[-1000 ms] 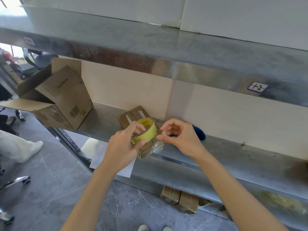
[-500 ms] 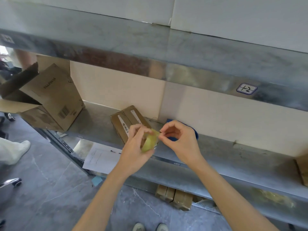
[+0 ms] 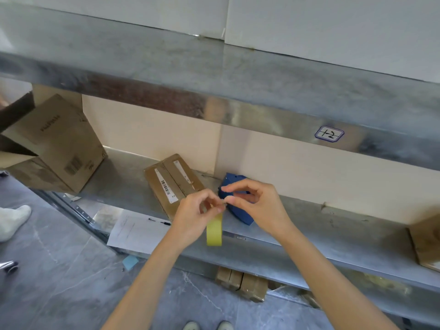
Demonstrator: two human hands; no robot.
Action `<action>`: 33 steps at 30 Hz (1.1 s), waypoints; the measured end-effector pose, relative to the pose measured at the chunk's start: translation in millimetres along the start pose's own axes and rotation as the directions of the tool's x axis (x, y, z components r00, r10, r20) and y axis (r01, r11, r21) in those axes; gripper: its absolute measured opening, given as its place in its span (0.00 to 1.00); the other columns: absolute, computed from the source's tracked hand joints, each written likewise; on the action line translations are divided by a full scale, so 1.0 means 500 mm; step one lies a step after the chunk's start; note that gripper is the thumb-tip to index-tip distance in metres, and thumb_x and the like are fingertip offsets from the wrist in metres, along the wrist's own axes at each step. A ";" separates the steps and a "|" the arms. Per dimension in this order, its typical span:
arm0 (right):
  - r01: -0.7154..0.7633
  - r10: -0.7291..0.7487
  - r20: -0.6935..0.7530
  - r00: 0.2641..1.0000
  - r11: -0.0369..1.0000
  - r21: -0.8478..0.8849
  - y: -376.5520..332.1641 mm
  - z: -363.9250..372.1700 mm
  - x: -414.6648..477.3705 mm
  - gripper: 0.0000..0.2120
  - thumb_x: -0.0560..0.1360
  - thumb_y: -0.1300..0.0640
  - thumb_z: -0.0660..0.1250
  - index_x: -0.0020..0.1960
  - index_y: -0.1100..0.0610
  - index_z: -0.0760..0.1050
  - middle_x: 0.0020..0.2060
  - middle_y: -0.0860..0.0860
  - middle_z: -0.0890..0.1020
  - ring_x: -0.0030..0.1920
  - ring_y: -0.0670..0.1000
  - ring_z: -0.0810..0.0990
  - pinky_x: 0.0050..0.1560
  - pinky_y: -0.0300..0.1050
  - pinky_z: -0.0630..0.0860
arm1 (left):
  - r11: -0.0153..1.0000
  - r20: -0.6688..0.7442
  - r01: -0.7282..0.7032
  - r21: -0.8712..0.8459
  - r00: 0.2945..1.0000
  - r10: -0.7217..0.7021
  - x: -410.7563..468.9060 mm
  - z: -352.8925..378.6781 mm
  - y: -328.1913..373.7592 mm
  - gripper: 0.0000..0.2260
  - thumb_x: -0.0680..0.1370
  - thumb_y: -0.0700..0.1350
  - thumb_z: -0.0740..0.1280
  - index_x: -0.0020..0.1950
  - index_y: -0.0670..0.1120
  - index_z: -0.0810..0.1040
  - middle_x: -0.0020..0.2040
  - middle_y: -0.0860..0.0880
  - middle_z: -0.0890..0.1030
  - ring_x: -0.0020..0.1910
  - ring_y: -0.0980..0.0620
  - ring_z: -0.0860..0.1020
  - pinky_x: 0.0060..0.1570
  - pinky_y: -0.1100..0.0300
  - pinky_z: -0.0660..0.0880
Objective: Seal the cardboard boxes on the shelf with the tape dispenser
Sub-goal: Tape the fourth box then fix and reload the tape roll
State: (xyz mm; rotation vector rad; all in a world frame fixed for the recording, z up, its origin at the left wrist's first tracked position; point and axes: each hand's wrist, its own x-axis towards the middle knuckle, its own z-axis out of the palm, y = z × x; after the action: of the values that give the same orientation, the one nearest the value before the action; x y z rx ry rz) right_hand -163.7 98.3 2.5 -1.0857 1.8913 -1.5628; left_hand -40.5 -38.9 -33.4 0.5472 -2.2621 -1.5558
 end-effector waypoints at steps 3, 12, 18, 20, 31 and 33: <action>-0.090 0.086 -0.039 0.996 0.990 -0.111 0.026 -0.003 0.003 0.03 0.73 0.52 0.74 0.44 0.50 0.81 0.42 0.42 0.85 0.47 0.41 0.82 0.50 0.35 0.75 | 0.999 -0.128 0.037 -0.027 0.991 -0.040 0.002 0.002 -0.006 0.08 0.77 0.41 0.72 0.42 0.51 0.77 0.38 0.57 0.80 0.40 0.55 0.78 0.42 0.55 0.73; -0.120 0.150 0.121 0.981 0.967 -0.224 0.097 0.025 -0.010 0.14 0.75 0.58 0.73 0.60 0.52 0.75 0.41 0.46 0.85 0.50 0.41 0.81 0.56 0.25 0.67 | 0.975 -0.203 0.151 0.160 0.972 -0.117 0.013 -0.001 -0.013 0.08 0.79 0.46 0.70 0.42 0.54 0.76 0.40 0.56 0.83 0.42 0.56 0.81 0.44 0.51 0.77; -0.176 0.149 -0.095 0.984 0.892 -0.416 0.150 -0.018 0.027 0.11 0.78 0.51 0.69 0.59 0.53 0.76 0.52 0.45 0.79 0.56 0.44 0.77 0.57 0.42 0.74 | 0.973 -0.235 0.231 -0.016 0.945 -0.228 0.020 0.005 -0.007 0.05 0.81 0.42 0.66 0.47 0.50 0.74 0.47 0.50 0.83 0.49 0.52 0.81 0.56 0.49 0.78; -0.209 0.163 -0.132 0.978 0.808 -0.551 0.178 -0.034 0.039 0.15 0.78 0.49 0.68 0.62 0.53 0.72 0.54 0.45 0.73 0.58 0.48 0.73 0.56 0.47 0.74 | 0.974 -0.238 0.227 -0.021 0.945 -0.226 0.019 0.008 -0.006 0.05 0.82 0.42 0.65 0.48 0.50 0.73 0.47 0.49 0.84 0.49 0.52 0.81 0.56 0.48 0.78; -0.328 0.272 -0.198 0.942 0.611 -0.721 0.242 -0.020 0.056 0.17 0.77 0.41 0.66 0.50 0.55 0.73 0.44 0.51 0.77 0.42 0.53 0.77 0.46 0.48 0.74 | 0.980 -0.247 0.194 0.041 0.953 -0.179 0.012 0.002 0.002 0.06 0.82 0.43 0.64 0.47 0.52 0.71 0.47 0.50 0.83 0.44 0.56 0.79 0.49 0.58 0.77; -0.311 0.302 -0.164 0.939 0.546 -0.778 0.246 -0.016 0.059 0.18 0.78 0.39 0.63 0.48 0.55 0.75 0.40 0.50 0.76 0.45 0.55 0.79 0.62 0.56 0.72 | 0.981 -0.260 0.192 0.030 0.949 -0.178 0.009 0.000 -0.002 0.06 0.82 0.42 0.64 0.46 0.51 0.71 0.46 0.50 0.83 0.42 0.60 0.78 0.45 0.64 0.75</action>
State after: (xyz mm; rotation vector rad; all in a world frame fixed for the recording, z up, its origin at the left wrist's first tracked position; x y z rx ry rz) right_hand -221.8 85.4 -109.2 -0.9480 2.7028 -0.4581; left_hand -44.6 -41.4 -34.3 0.9431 -2.1104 -1.4141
